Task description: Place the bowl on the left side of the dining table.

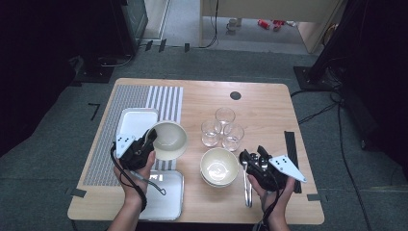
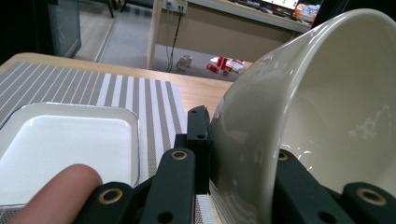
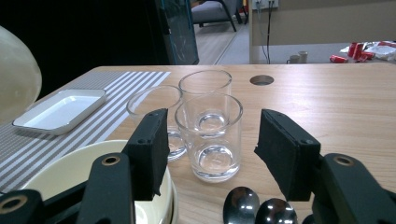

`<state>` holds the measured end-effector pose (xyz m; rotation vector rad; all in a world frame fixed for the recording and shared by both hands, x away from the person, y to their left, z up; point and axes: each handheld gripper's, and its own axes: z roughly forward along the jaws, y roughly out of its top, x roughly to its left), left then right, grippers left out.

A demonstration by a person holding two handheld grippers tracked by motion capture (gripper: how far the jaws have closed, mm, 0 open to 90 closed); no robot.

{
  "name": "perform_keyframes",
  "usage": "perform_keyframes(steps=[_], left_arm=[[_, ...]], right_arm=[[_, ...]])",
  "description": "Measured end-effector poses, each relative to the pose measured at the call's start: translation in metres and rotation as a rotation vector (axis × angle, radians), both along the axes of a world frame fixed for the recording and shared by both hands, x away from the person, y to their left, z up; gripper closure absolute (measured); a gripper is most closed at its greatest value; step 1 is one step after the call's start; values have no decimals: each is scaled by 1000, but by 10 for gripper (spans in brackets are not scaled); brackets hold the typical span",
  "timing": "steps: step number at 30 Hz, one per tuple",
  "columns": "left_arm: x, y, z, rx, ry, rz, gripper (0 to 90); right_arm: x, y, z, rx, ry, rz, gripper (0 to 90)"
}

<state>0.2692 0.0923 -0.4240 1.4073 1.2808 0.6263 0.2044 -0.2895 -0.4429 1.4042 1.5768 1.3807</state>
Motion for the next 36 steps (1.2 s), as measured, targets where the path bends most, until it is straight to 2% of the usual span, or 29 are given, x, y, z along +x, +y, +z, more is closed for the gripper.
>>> perform_keyframes(steps=[25,32,36], left_arm=[[12,24,-5,-2,16,64,814],[16,31,-6,0,21,84,815],[18,36,-6,6,23,96,815]], right_arm=[[4,-11,-10,-11,26,-34,422],[5,-14,-11,-9,32,-44,395],[5,-16,-11,-1,48,-49,340]])
